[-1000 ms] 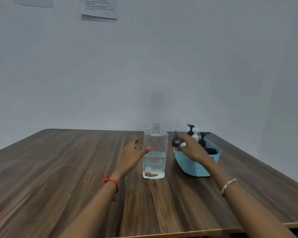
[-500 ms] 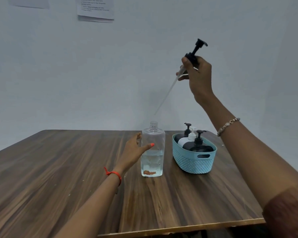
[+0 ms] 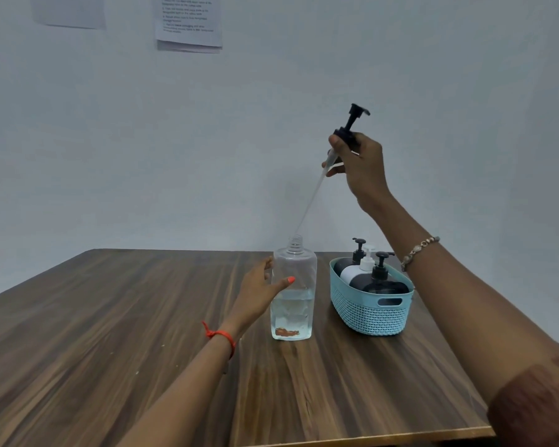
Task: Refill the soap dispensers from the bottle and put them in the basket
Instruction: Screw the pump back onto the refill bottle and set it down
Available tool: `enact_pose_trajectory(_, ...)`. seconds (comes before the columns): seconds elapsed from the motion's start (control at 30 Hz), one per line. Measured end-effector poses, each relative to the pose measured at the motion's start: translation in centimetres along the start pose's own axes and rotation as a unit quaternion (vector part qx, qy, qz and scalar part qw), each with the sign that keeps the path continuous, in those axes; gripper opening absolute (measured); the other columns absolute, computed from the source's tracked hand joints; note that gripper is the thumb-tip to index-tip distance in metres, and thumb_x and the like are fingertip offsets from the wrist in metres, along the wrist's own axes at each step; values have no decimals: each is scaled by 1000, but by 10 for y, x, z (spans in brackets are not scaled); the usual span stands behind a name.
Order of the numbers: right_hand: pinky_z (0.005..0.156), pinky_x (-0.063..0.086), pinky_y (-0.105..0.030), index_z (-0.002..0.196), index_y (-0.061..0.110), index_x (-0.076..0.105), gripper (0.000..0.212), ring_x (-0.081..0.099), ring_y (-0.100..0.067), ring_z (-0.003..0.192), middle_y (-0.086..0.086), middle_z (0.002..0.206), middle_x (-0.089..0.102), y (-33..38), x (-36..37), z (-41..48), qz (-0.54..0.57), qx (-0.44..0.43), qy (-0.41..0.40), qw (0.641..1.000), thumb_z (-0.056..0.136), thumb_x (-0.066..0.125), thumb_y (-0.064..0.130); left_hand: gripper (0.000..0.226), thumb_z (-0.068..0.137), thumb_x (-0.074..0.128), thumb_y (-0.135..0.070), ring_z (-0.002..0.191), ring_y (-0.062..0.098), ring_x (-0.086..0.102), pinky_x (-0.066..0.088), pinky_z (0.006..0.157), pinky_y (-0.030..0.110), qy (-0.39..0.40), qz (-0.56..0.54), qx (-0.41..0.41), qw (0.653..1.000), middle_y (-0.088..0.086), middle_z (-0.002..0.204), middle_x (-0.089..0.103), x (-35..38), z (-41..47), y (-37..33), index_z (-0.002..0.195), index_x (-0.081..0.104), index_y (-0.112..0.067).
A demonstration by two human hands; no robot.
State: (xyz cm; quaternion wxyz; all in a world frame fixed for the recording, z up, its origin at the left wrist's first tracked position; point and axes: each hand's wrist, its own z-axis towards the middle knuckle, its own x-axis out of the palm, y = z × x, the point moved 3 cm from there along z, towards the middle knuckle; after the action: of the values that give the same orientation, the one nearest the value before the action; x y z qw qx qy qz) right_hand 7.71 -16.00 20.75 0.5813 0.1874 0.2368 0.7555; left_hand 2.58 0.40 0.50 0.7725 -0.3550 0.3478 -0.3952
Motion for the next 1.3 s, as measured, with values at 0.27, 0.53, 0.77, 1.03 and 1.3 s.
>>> enact_pose_trajectory(0.27, 53, 52, -26, 95, 6, 57, 12, 63, -22, 62, -4, 70, 59, -2, -2, 9, -18, -10, -5, 1000, 91, 58, 17, 40, 80, 68, -36, 99, 3, 53, 45, 80, 18, -10, 0, 5, 1000, -22, 103, 52, 2, 2, 3, 113, 46, -34)
enact_pose_trajectory(0.53, 61, 53, -35, 94, 4, 62, 13, 63, -27, 64, -11, 72, 64, -39, 17, -17, -64, 61, 51, 995, 89, 61, 16, 43, 77, 70, -40, 98, 3, 53, 43, 74, 15, -20, 3, -1, 1000, -22, 104, 52, 4, 6, 6, 112, 45, -36)
enact_pose_trajectory(0.77, 74, 52, -31, 84, 7, 70, 15, 66, -20, 76, -9, 81, 71, -94, 40, -69, -160, 176, 155, 959, 83, 67, 22, 45, 74, 70, -49, 86, -9, 50, 37, 66, 10, -43, 46, 4, 998, -30, 94, 47, 8, 8, 3, 109, 45, -37)
enact_pose_trajectory(1.03, 61, 43, -25, 82, -9, 67, 41, 60, -27, 63, -21, 74, 66, -111, 38, -88, -177, 162, 94, 966, 75, 75, 31, 54, 79, 67, -41, 110, 17, 56, 48, 90, 33, -9, 8, -16, 1000, -4, 121, 56, 13, 14, 2, 125, 46, -21)
enact_pose_trajectory(1.3, 74, 51, -11, 103, 3, 68, 28, 67, -11, 83, -10, 100, 71, -107, 33, -77, -77, 195, 130, 969, 76, 73, 7, 58, 82, 65, -39, 110, 18, 55, 48, 92, 34, 14, -11, -36, 999, 1, 128, 53, 17, 16, 5, 130, 39, -21)
